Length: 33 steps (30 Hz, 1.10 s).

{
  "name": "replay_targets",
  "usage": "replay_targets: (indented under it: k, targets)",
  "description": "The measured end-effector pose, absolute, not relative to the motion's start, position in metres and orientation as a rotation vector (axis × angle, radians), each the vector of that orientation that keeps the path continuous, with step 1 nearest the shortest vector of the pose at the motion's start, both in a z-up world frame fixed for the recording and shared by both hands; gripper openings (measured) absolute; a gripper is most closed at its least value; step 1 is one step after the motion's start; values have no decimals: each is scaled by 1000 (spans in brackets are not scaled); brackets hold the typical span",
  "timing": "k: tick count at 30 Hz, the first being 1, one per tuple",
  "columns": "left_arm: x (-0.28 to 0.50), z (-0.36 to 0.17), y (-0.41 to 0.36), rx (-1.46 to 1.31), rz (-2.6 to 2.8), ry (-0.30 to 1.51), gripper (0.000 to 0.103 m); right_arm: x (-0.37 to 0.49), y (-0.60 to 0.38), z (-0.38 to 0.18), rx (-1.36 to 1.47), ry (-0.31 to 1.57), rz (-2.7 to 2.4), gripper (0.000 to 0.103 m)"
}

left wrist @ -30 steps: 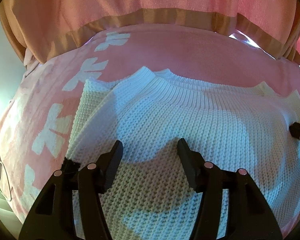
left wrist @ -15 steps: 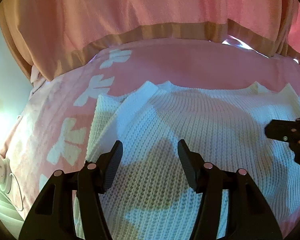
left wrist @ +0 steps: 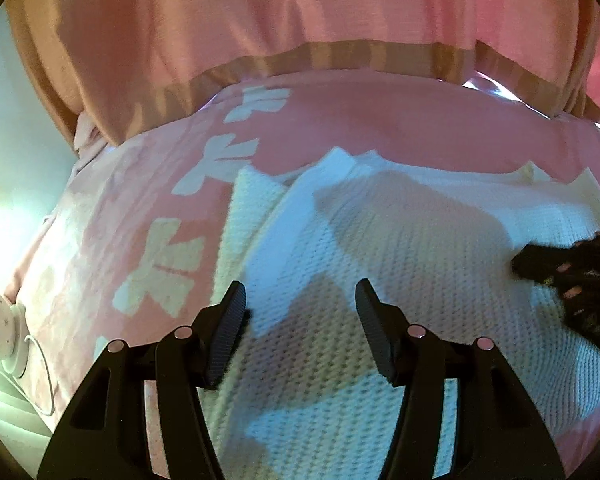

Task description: Fold small clothes

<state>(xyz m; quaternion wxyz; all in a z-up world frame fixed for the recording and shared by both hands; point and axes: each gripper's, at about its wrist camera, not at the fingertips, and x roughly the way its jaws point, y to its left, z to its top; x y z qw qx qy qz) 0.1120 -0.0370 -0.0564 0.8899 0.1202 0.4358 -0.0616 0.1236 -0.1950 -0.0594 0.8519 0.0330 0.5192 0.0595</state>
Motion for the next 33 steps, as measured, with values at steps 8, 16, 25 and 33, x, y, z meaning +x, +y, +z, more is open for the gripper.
replay_targets:
  k: [8, 16, 25, 33]
  targets:
    - [121, -68, 6, 87, -125, 986, 70, 122, -201, -68, 71, 1143, 93, 11]
    - [141, -92, 49, -320, -240, 1136, 25, 121, -197, -75, 47, 1136, 87, 11]
    - [96, 9, 8, -423, -524, 964, 20, 126, -198, -77, 42, 1140, 102, 11]
    - [77, 45, -60, -377, -618, 938, 21, 132, -212, -79, 134, 1148, 148, 11]
